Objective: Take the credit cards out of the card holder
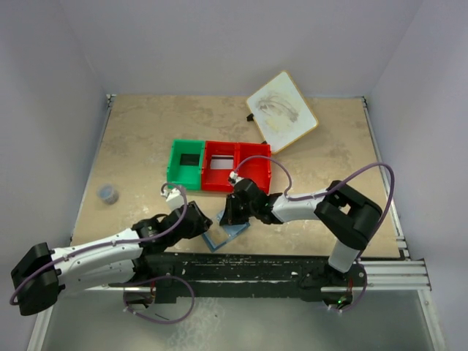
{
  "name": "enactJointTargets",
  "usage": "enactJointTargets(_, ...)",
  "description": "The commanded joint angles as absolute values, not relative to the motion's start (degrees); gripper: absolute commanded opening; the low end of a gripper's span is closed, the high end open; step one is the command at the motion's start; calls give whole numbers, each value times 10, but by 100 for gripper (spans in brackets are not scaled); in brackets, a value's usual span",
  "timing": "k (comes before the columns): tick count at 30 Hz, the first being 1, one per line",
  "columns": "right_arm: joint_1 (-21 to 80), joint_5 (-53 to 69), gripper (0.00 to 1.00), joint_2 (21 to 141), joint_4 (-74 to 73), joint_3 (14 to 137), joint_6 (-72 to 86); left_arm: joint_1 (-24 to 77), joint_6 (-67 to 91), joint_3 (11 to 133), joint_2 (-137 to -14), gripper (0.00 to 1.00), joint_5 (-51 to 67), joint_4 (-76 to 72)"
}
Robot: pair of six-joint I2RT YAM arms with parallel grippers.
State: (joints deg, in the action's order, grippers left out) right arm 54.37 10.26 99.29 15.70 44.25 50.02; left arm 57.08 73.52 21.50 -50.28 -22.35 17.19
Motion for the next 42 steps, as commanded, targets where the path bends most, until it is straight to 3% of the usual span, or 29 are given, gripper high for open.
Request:
enactJointTargets(1, 547, 71, 4, 1024, 94, 408, 502, 573, 772, 199, -506, 40, -208, 135)
enactJointTargets(12, 547, 71, 4, 1027, 93, 408, 502, 573, 784, 182, -518, 43, -209, 79)
enactJointTargets(26, 547, 72, 4, 1027, 93, 405, 504, 573, 804, 206, -507, 43, -241, 170)
enactJointTargets(42, 547, 68, 4, 1026, 86, 412, 503, 573, 801, 191, -525, 43, -227, 113)
